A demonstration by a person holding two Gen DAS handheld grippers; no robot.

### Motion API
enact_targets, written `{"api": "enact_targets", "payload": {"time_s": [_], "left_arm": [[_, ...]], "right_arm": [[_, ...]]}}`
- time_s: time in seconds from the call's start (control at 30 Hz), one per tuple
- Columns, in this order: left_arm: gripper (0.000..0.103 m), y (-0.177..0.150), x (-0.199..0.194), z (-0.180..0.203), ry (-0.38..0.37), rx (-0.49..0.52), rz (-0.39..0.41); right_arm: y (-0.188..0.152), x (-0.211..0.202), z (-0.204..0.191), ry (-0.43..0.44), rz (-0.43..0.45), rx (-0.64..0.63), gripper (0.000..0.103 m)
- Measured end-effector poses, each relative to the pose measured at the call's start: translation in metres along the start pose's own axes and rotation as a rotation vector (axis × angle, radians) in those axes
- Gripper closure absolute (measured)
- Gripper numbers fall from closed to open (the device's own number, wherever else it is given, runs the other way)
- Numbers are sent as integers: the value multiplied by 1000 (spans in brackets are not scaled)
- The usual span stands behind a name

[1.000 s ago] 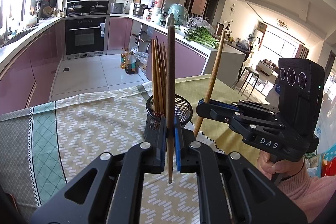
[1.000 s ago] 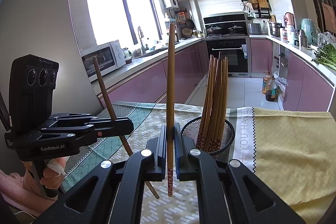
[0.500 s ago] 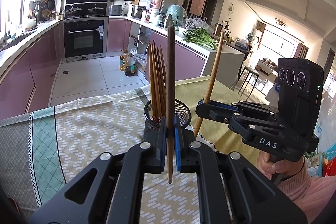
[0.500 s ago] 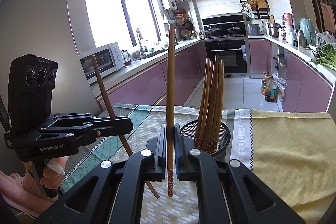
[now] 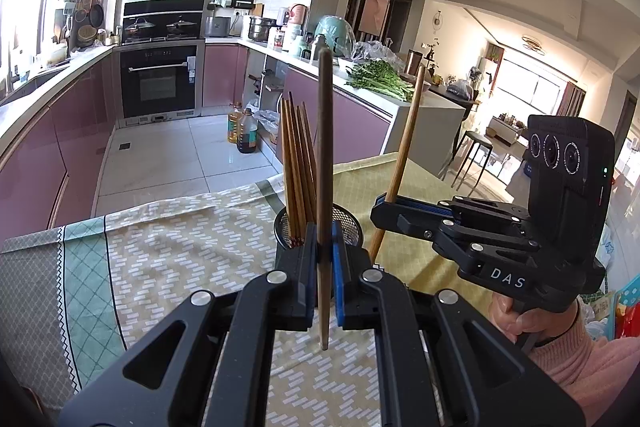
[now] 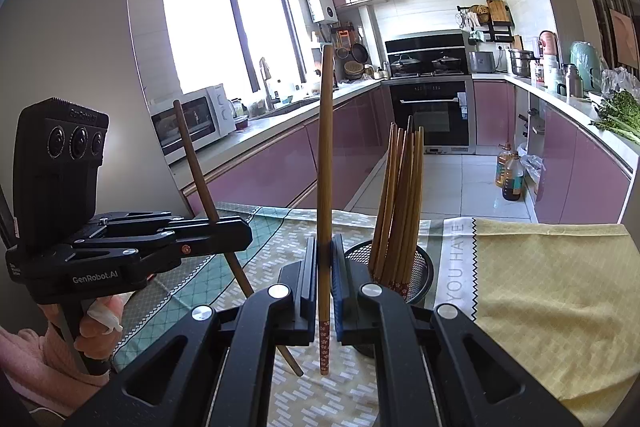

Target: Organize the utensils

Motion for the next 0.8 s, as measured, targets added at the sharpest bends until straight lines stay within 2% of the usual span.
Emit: {"api": "enact_targets", "payload": {"time_s": [0.8], "left_arm": [[96,13,-2,2,-2,12,37]], "right_arm": [[5,-2,3,2,23,-8,97]]}}
Point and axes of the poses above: each gripper's, at about its wrist camera, not at the fingertips, and x roughly the way its jaws point, z to its right, y to its top, the point moved 1 cm from there along x, roughly the way its jaws point, and after that the axes turned 2 degrees about y, right-handed, at the moved point
